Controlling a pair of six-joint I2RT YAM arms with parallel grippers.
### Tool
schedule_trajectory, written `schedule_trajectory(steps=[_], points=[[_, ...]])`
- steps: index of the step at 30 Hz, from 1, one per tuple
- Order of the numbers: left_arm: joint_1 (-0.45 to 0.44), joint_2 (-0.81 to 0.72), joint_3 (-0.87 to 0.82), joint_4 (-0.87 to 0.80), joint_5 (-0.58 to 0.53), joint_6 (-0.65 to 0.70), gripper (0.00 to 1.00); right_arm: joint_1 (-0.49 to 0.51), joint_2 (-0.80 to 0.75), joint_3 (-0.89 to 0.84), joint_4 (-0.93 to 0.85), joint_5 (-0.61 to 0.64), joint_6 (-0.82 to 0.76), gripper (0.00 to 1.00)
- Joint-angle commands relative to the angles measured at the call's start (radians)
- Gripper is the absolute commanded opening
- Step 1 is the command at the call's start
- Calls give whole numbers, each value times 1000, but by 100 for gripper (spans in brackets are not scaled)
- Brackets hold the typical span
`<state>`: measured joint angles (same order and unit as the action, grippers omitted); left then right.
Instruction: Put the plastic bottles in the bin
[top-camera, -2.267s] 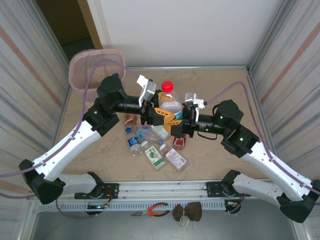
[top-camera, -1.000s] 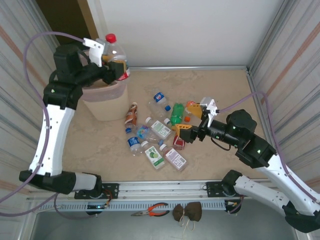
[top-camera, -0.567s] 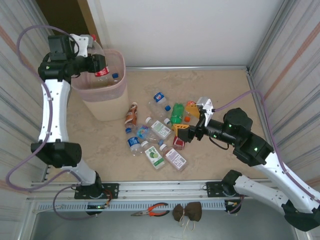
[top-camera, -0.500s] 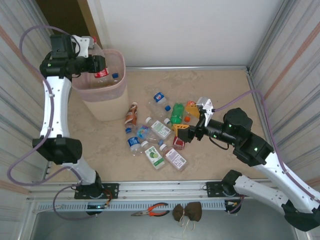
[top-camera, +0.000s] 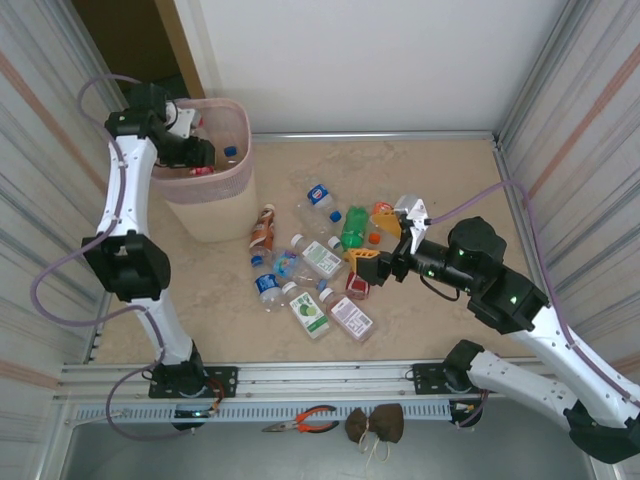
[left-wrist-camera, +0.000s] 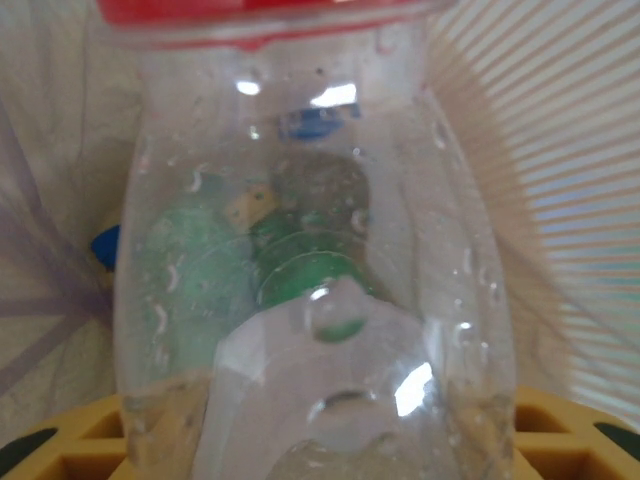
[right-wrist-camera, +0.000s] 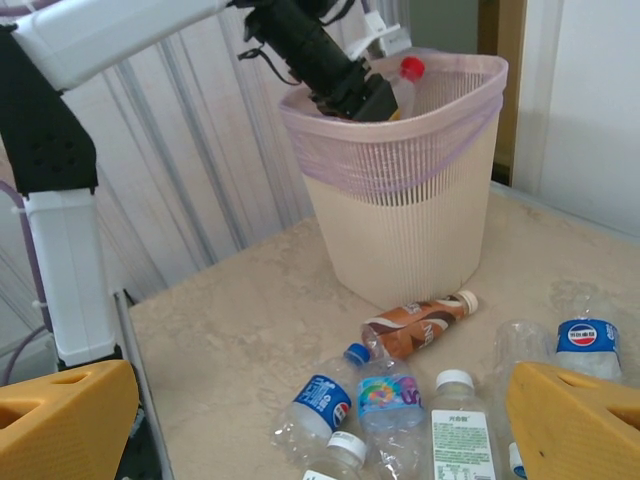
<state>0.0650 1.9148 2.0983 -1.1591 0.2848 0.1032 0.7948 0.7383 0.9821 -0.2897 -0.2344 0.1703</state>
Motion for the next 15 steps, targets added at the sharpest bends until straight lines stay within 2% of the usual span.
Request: schedule_trajectory(steps=[1, 7, 15], points=[[9, 29, 35, -59, -13, 29, 51, 6, -15, 15, -2, 14, -22, 94], [9, 82, 15, -70, -31, 38, 54, 6, -25, 1, 0, 16, -14, 93], [9, 98, -38, -32, -18, 29, 66, 6, -21, 6, -43, 109, 16, 94]])
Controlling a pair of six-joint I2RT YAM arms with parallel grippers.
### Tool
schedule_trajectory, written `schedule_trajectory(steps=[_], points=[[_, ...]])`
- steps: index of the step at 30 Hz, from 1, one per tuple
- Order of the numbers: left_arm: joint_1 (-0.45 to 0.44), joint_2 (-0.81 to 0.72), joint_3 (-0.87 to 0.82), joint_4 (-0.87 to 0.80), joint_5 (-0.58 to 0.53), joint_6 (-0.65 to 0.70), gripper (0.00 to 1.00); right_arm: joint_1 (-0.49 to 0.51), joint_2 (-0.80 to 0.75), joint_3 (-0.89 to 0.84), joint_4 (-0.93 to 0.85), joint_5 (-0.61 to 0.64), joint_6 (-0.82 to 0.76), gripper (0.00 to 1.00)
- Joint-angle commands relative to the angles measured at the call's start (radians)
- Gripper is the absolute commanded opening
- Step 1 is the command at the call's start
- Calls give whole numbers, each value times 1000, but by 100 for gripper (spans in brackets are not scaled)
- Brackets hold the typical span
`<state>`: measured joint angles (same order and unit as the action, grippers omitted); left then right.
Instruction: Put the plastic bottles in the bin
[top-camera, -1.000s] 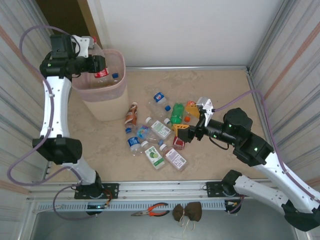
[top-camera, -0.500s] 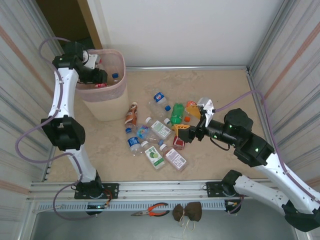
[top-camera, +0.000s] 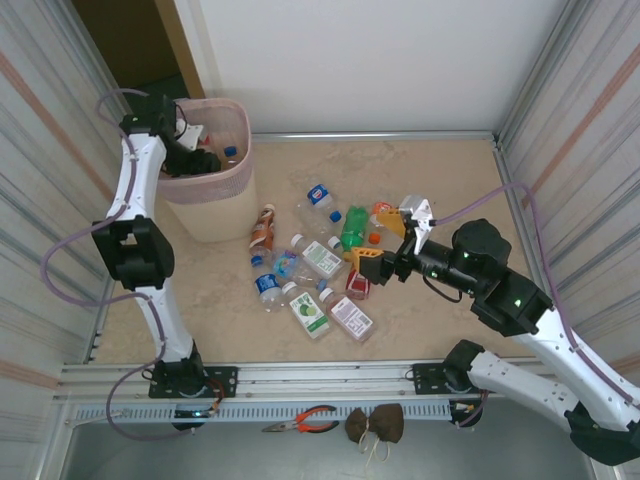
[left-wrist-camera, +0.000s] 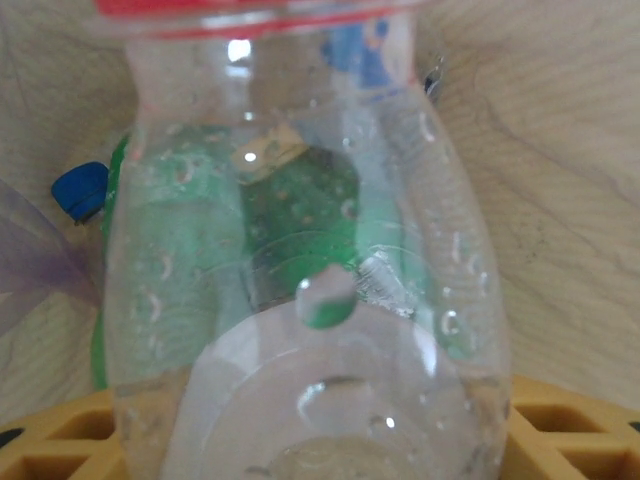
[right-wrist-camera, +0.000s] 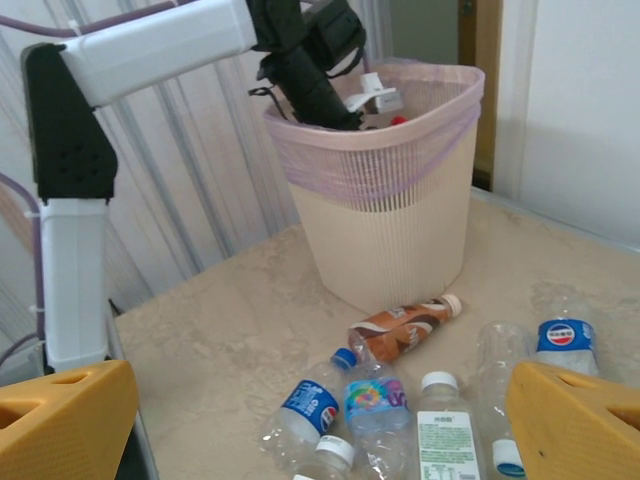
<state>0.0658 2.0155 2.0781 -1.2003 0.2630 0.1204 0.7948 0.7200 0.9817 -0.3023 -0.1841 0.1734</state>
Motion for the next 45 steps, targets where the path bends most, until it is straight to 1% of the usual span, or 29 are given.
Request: schedule_trajectory(steps=[1, 5, 10, 15, 18, 24, 27, 29, 30, 33, 35, 39, 43, 45], points=[[8, -7, -22, 13, 4, 8, 69, 6, 2, 9, -39, 72, 21, 94], [9, -34, -26, 33, 9, 1, 75, 5, 17, 21, -64, 98, 48, 94], [8, -73, -18, 43, 31, -10, 79, 0, 40, 31, -99, 162, 89, 95], [8, -118, -12, 52, 51, -21, 80, -23, 85, 64, -168, 246, 150, 95], [8, -145, -9, 54, 73, -22, 81, -57, 116, 84, -210, 262, 203, 95], [8, -215, -15, 69, 134, -26, 81, -174, 195, 121, -296, 230, 319, 91], [8, -260, -38, 90, 175, -37, 81, -221, 242, 132, -327, 209, 349, 89], [8, -295, -60, 108, 202, -39, 81, -240, 263, 137, -341, 208, 363, 89], [8, -317, -78, 120, 227, -36, 81, -245, 299, 137, -343, 210, 368, 88], [8, -387, -151, 163, 280, -31, 81, -256, 344, 124, -334, 219, 383, 89], [8, -439, -200, 192, 307, -34, 82, -263, 373, 105, -309, 198, 387, 90], [8, -533, -284, 245, 365, -53, 83, -277, 412, 27, -190, 153, 392, 92], [8, -604, -336, 269, 431, -68, 83, -299, 464, -38, -68, 96, 401, 92], [8, -646, -371, 292, 463, -86, 83, -306, 498, -56, -19, 70, 392, 88]])
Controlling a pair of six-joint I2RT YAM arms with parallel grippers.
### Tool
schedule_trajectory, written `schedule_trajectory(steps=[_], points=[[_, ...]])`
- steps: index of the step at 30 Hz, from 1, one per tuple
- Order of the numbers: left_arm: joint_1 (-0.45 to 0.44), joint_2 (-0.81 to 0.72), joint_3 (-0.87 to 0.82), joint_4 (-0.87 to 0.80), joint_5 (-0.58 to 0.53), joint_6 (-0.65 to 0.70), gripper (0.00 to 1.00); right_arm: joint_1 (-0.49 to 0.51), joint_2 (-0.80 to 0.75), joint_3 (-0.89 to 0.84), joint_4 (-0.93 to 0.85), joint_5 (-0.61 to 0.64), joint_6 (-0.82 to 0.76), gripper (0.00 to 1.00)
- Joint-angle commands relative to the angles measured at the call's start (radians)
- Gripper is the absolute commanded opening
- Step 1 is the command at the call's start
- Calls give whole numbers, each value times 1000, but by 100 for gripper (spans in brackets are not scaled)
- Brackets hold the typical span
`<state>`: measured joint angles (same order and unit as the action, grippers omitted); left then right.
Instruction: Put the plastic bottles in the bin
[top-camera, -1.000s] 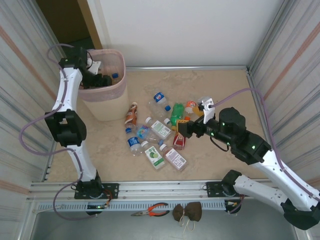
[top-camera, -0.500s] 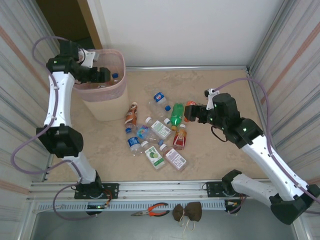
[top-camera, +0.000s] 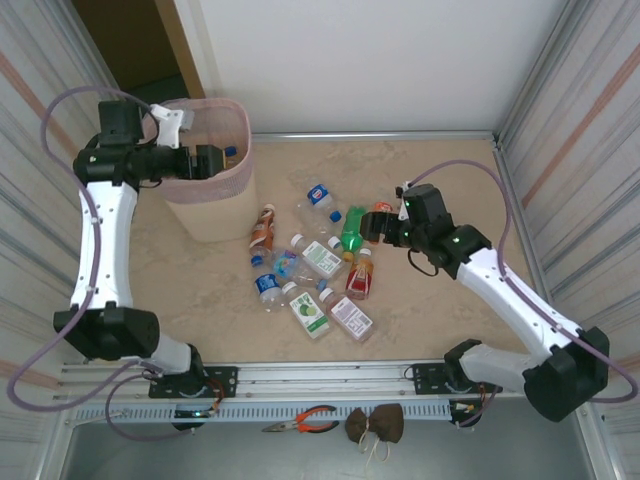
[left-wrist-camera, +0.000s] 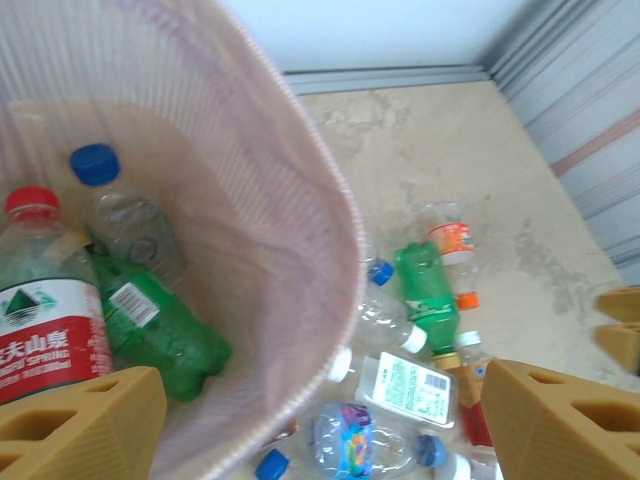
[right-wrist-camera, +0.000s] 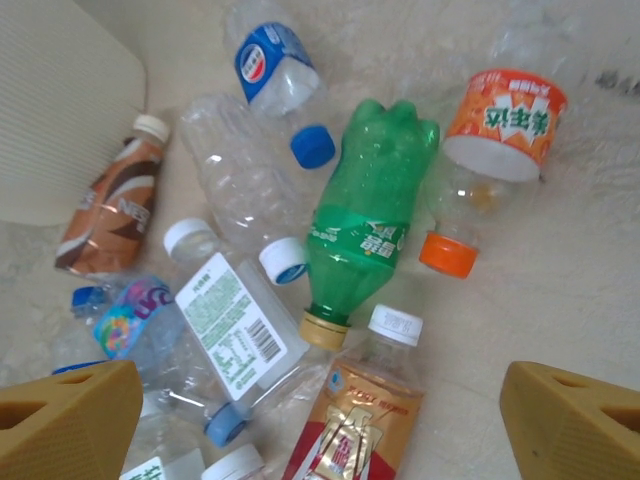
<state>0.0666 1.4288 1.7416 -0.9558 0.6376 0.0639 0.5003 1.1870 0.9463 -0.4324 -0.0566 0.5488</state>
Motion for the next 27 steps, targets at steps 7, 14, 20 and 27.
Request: schedule_trajectory(steps=[7, 14, 20, 27], points=[[7, -206, -194, 219, 231, -180, 83, -44, 167, -44, 198, -67, 57, 78], [8, -301, -306, 304, 253, -264, 83, -115, 262, -94, 291, -111, 171, 67], [7, -330, -349, 348, 281, -307, 83, -141, 330, -115, 355, -147, 207, 62], [7, -337, -362, 388, 296, -336, 84, -148, 409, -104, 396, -160, 225, 57]])
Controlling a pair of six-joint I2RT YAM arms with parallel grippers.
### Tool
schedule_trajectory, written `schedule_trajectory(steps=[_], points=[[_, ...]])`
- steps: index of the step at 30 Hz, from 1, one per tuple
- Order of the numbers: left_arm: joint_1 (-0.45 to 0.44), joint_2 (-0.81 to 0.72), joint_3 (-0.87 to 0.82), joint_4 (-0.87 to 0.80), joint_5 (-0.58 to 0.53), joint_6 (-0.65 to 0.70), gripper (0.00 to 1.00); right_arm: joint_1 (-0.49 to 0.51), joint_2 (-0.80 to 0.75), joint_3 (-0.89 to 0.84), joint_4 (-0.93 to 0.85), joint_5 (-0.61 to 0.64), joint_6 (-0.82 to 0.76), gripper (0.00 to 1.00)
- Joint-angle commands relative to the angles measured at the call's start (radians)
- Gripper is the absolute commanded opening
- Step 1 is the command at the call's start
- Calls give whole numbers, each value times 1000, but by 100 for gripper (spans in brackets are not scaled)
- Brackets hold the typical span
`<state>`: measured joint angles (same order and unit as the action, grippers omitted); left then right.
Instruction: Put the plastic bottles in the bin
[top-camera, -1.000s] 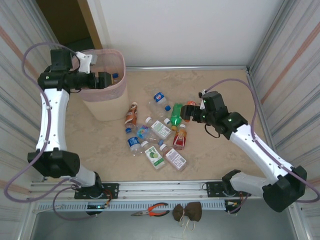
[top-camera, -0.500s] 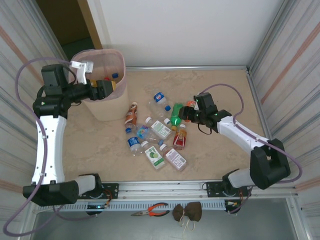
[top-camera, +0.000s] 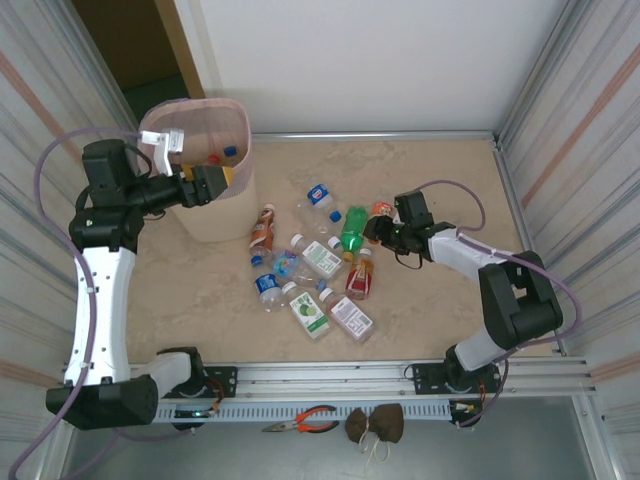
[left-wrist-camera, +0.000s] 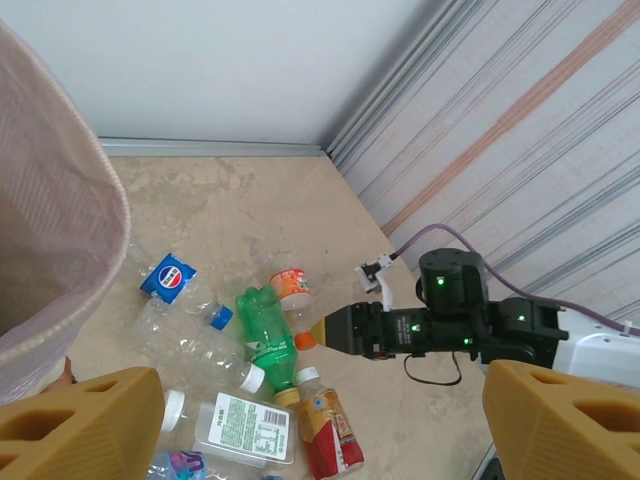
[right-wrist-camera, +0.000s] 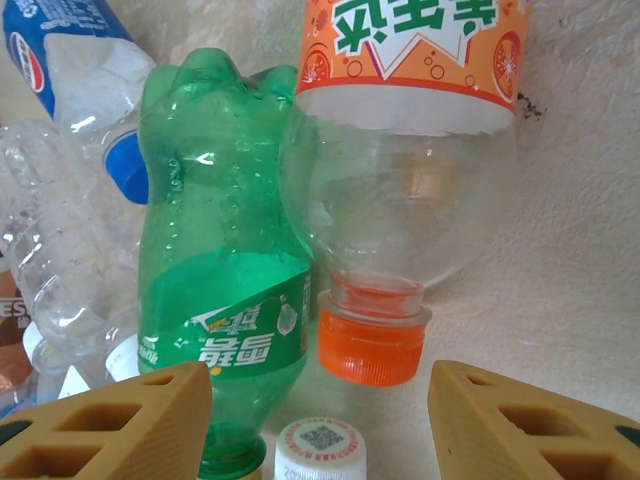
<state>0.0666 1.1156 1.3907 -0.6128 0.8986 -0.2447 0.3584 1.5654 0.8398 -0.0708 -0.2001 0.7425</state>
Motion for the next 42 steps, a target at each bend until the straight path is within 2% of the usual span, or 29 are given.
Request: schedule_trajectory(steps=[1, 19, 35, 42], points=[[7, -25, -10, 45, 38, -28, 83, -8, 42, 2, 41, -11, 37, 57], [7, -25, -20, 46, 32, -34, 83, -18, 171, 13, 126, 7, 55, 43], [7, -18, -26, 63, 31, -52, 83, -22, 121, 13, 98, 24, 8, 29], [8, -9, -31, 87, 35, -65, 82, -24, 19, 0, 43, 81, -115, 27]])
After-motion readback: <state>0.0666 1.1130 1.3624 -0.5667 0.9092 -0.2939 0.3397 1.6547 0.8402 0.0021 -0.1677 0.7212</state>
